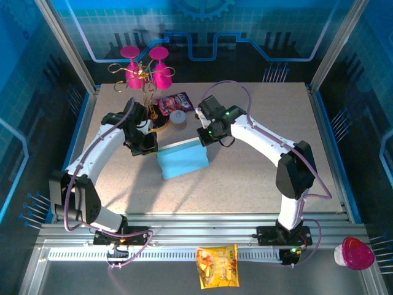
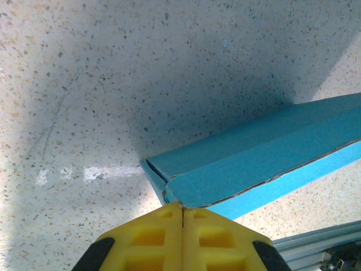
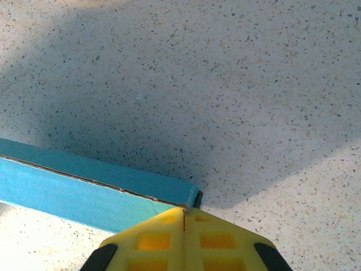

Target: Fold the paper box

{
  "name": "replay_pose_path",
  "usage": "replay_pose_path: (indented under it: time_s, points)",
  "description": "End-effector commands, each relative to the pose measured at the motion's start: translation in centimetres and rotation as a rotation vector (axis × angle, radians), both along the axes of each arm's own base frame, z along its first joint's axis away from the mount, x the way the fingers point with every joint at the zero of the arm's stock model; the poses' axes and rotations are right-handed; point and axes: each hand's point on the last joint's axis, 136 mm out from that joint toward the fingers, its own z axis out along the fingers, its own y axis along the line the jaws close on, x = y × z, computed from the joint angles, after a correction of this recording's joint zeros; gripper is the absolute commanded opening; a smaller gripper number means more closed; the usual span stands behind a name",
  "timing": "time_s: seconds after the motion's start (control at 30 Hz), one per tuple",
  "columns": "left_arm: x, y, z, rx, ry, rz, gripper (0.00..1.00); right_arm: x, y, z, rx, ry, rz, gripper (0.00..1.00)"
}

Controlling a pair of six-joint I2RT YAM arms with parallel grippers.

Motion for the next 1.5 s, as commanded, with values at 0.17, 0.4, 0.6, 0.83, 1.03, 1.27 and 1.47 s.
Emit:
replay_pose_path:
  time_s: [0.17, 0.4, 0.6, 0.83, 1.03, 1.27, 1.47]
  points:
    - [0.4, -1.5, 1.8, -0.108, -0.062, 0.05, 0.02, -0.6, 0.7, -0.2, 0.033, 0.008, 0.007, 0.0]
    - [1.5, -2.1, 3.2, -0.141, -0.078, 0.061, 0.01, -0.3, 0.6, 0.7, 0.05, -0.027, -0.005, 0.0]
    - [1.4, -2.4, 3.3, -0.159, -0.064, 0.065, 0.0, -0.1, 0.2, 1.0, 0.06, -0.04, -0.022, 0.0]
    - [2.0, -2.8, 4.1, -0.183, -0.062, 0.062, 0.01, 0.1, -0.1, 1.1, 0.063, -0.056, -0.038, 0.0]
    - [2.8, -3.2, 4.1, -0.199, -0.089, 0.054, 0.0, 0.5, -0.2, 1.7, 0.081, -0.09, -0.054, 0.0]
    - [2.3, -2.8, 3.0, -0.199, -0.201, 0.039, 0.0, 0.1, -0.3, 2.0, 0.136, -0.15, -0.058, 0.0]
    - [1.3, -2.4, 2.0, -0.176, -0.299, 0.019, 0.0, -0.8, -0.6, 1.8, 0.177, -0.212, -0.05, 0.0]
